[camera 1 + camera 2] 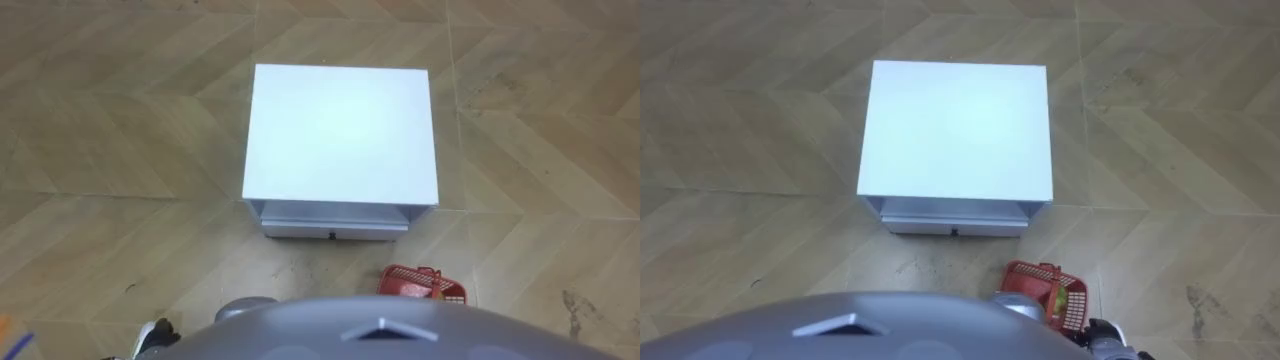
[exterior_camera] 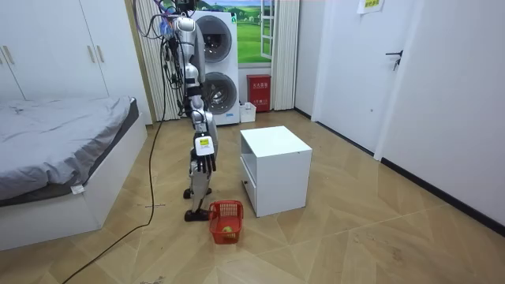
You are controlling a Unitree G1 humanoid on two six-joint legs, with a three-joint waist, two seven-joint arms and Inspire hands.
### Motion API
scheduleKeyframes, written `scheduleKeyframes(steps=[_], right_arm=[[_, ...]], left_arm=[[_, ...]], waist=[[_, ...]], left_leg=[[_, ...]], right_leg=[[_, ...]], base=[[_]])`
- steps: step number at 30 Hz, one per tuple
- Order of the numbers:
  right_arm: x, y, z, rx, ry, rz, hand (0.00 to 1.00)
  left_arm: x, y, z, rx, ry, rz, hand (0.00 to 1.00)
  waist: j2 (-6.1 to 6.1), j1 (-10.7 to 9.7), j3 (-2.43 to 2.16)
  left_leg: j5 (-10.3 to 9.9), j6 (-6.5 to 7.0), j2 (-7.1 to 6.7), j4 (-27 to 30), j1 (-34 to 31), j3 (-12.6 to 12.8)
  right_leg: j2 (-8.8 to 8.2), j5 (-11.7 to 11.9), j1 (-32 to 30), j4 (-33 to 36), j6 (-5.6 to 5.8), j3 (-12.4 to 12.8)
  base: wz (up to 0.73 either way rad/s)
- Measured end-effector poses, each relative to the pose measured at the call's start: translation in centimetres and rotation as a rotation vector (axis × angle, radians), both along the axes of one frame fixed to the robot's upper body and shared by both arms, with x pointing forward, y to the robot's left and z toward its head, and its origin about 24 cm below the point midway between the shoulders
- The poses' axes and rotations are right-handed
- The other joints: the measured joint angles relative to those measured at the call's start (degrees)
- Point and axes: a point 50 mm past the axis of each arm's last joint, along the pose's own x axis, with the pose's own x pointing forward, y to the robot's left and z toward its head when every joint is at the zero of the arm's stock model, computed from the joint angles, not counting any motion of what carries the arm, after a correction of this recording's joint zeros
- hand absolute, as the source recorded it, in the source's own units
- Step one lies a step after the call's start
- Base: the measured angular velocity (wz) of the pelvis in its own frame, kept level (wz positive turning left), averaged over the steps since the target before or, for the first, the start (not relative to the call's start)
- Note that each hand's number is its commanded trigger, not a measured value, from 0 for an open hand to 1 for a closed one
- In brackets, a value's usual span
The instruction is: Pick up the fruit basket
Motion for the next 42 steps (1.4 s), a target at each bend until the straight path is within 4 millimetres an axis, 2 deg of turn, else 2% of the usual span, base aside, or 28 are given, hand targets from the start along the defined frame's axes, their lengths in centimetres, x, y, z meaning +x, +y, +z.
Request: scheduleKeyframes(steps=[11,21,26,31,35,38,41,42], right_arm=[[0.4,0.1,0.0,0.003,-0.013,0.040,0.00],[0.5,-0.1,0.0,-0.001,-0.017,0.039,0.00],[0.2,-0.1,0.0,-0.001,-0.011,0.045,0.00],[-0.9,-0.1,0.1,0.002,0.011,0.035,0.00],[-1.5,-0.1,0.1,0.020,0.031,0.002,0.00],[-1.1,-0.1,0.1,0.020,0.014,-0.016,0.00],[0.3,-0.6,0.2,0.007,-0.028,-0.011,0.00],[0.9,-1.0,0.3,-0.004,-0.043,-0.007,0.00]], left_arm=[[-0.1,0.0,0.0,0.011,-0.016,-0.004,0.00],[0.1,0.1,0.1,0.049,-0.041,-0.017,0.00],[0.1,0.1,0.1,0.052,-0.043,-0.017,0.00],[-0.2,0.1,0.1,0.052,-0.037,-0.018,0.00],[-0.1,0.1,0.1,0.047,-0.039,-0.015,0.00],[0.4,0.1,0.1,0.041,-0.052,-0.016,0.00],[1.1,0.1,0.1,0.034,-0.073,-0.027,0.00],[1.9,0.0,0.1,0.030,-0.094,-0.038,0.00]], waist=[[-0.20,0.19,0.14],[0.65,0.21,-0.02],[0.51,0.04,0.10],[0.82,0.08,0.10],[1.20,-0.06,0.03],[1.14,-0.18,0.07],[1.01,-0.22,0.09],[1.04,-0.48,0.10]], left_leg=[[0.00,0.00,0.04,0.01,-0.07,-0.12],[0.00,-0.01,-0.05,-0.06,-0.24,-0.73],[0.00,0.00,-0.04,0.06,-0.11,-0.70],[-0.02,0.00,-0.05,-0.01,-0.20,-0.66],[-0.17,0.22,-0.33,1.44,-1.83,-0.07],[-0.36,0.52,-0.68,3.01,-3.29,0.31],[-0.81,1.31,-1.82,5.11,-5.42,0.81],[-1.11,1.79,-2.25,6.56,-7.08,1.18]], right_leg=[[0.03,0.00,0.18,0.12,0.00,-0.13],[0.01,0.00,0.22,0.01,0.00,-0.57],[-0.03,0.00,0.32,0.01,0.00,-0.79],[-0.08,-0.01,0.21,0.34,0.00,-0.82],[-0.94,-0.93,-2.06,3.67,0.21,-0.80],[-1.77,-1.34,-4.23,6.84,0.38,-0.69],[-3.45,-2.42,-7.76,10.69,0.78,-0.56],[-4.04,-2.52,-9.38,11.95,0.92,-0.46]], base=[[0.00],[0.02],[0.00],[0.00],[-0.01],[-0.05],[-0.07],[-0.06]])
